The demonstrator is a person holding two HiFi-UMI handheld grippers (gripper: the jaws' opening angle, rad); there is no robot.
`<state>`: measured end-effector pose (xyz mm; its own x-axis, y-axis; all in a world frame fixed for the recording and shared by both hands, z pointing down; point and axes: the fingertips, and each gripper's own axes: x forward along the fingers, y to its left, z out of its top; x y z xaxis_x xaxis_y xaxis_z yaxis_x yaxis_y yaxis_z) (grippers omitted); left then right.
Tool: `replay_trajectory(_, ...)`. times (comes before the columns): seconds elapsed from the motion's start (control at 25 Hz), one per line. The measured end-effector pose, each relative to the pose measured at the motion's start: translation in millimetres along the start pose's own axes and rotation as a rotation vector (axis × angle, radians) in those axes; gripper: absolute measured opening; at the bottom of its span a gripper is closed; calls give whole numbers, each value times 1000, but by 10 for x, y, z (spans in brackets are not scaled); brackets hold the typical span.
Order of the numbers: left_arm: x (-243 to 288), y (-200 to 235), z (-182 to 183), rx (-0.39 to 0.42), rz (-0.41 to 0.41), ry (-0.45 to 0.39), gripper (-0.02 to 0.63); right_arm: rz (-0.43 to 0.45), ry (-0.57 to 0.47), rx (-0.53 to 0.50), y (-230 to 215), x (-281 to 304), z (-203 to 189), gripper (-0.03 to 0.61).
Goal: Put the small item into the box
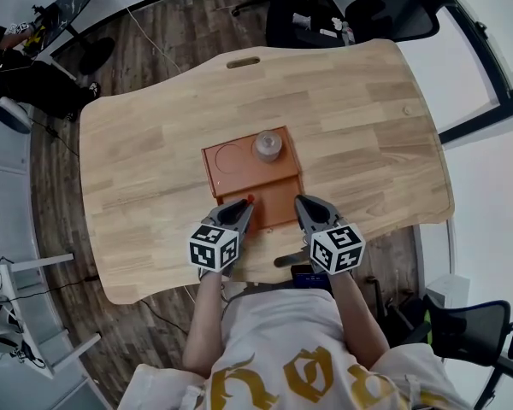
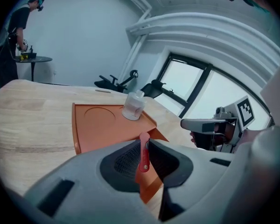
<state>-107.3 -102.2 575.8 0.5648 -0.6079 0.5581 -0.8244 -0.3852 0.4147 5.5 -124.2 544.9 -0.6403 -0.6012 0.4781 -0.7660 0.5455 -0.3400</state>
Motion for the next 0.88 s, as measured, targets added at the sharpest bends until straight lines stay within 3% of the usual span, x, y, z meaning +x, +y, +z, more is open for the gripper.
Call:
replay_trajectory(0.56,402,25,-109,73,-3,135,57,-14,49,30,-243,62,-107,11)
replay_trajectory(0.88,514,54,-210,47,-18,194,57,-22,56,60,-394,135,-95,11)
